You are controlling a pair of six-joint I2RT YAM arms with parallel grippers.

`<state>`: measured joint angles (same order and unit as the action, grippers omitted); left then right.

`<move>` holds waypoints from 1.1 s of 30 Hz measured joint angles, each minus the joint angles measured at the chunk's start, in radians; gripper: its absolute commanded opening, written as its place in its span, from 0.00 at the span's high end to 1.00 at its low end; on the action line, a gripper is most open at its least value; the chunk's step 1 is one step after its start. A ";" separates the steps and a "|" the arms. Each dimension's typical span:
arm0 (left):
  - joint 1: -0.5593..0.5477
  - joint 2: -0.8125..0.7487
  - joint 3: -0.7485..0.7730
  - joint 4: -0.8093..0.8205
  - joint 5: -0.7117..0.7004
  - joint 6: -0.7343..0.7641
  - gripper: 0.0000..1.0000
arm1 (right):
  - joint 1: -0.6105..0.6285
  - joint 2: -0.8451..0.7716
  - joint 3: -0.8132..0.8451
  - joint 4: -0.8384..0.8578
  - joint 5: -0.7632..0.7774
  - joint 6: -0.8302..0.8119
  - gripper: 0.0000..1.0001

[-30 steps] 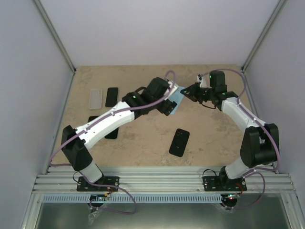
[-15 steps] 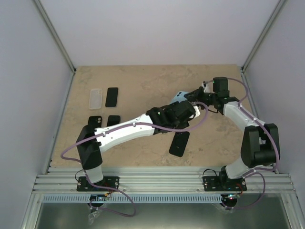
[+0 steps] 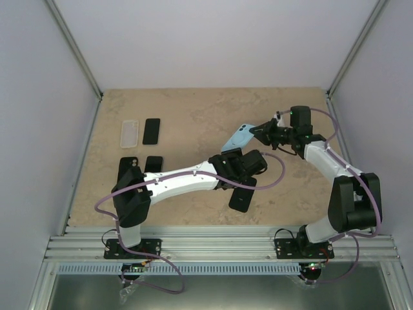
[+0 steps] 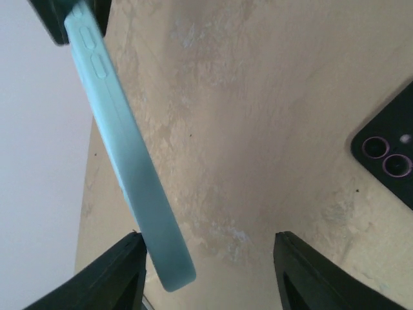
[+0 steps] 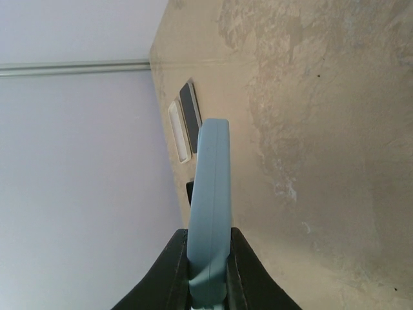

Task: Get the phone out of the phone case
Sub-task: Adjust the phone.

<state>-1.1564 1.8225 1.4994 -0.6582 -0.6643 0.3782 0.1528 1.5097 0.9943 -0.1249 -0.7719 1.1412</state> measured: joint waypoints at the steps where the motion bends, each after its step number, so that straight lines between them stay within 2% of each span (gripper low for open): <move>1: 0.000 0.005 -0.007 0.004 -0.018 0.007 0.51 | 0.000 -0.001 -0.003 0.001 0.001 0.000 0.99; 5: 0.000 0.006 -0.033 0.034 -0.076 0.030 0.64 | 0.000 -0.002 -0.010 -0.002 0.001 0.003 1.00; 9: 0.000 0.006 -0.045 0.062 -0.116 0.045 0.81 | 0.000 -0.002 -0.010 -0.002 0.001 0.004 0.99; 10: 0.000 0.006 -0.045 0.067 -0.124 0.048 0.86 | 0.000 -0.002 -0.010 -0.002 0.001 0.004 0.96; 17: 0.023 0.006 -0.005 0.066 -0.127 -0.004 1.00 | -0.013 -0.005 -0.011 -0.007 0.002 0.023 0.54; 20: 0.057 0.006 0.046 0.035 -0.067 -0.041 1.00 | -0.016 -0.009 0.004 -0.003 -0.013 0.015 0.34; 23: 0.088 0.005 0.078 0.023 -0.013 -0.079 1.00 | -0.024 -0.013 0.043 0.011 -0.032 -0.007 0.20; 30: 0.166 -0.028 0.122 -0.028 0.143 -0.183 1.00 | -0.069 -0.044 0.110 0.045 -0.058 -0.062 0.04; 33: 0.222 -0.046 0.156 -0.043 0.233 -0.241 1.00 | -0.088 -0.067 0.122 0.066 -0.071 -0.096 0.02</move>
<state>-0.9344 1.7763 1.6550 -0.7017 -0.4309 0.1368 0.0647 1.4429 1.1164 -0.0589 -0.8425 1.0451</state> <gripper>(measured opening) 0.134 0.962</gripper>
